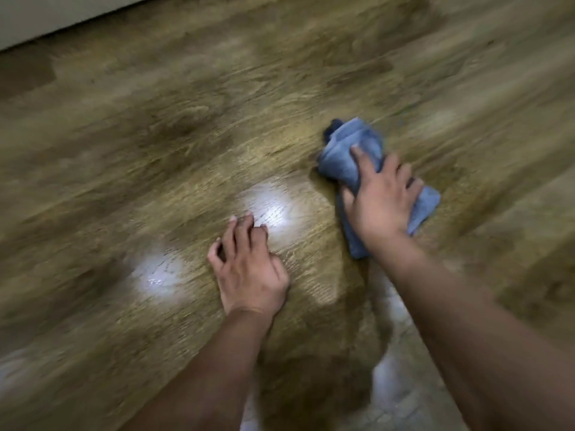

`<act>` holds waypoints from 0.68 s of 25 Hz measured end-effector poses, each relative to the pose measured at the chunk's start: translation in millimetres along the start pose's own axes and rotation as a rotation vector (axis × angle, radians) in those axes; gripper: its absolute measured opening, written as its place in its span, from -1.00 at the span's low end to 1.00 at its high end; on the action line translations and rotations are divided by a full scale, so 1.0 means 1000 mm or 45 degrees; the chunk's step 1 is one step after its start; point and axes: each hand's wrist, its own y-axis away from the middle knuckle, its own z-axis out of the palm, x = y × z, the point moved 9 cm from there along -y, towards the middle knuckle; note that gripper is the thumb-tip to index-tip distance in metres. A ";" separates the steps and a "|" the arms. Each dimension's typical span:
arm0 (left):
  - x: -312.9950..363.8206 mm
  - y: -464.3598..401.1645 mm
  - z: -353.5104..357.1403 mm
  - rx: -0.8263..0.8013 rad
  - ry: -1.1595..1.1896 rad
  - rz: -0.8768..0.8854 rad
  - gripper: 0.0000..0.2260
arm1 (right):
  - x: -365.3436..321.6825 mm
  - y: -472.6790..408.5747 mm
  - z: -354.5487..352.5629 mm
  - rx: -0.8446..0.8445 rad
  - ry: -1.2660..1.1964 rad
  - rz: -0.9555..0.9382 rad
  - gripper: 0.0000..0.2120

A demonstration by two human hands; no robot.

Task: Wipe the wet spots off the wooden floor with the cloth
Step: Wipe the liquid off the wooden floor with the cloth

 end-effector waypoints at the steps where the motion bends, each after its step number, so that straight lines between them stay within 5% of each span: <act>1: 0.003 0.002 -0.002 0.010 0.013 0.008 -0.56 | -0.003 0.031 -0.004 0.027 0.000 -0.041 -0.33; 4: 0.000 0.005 -0.013 0.055 0.070 -0.095 -0.54 | -0.005 0.119 -0.013 0.000 -0.087 -0.069 -0.24; 7: 0.035 0.011 -0.014 0.168 0.590 -0.272 -0.63 | 0.034 0.158 -0.015 -0.004 -0.123 -0.033 -0.21; 11: 0.200 0.080 0.013 0.027 1.140 0.205 -0.62 | 0.161 0.198 -0.024 0.036 -0.061 0.209 -0.25; 17: 0.370 0.231 0.064 -0.488 0.879 0.946 -0.57 | 0.411 0.351 -0.043 -0.007 0.052 0.857 -0.29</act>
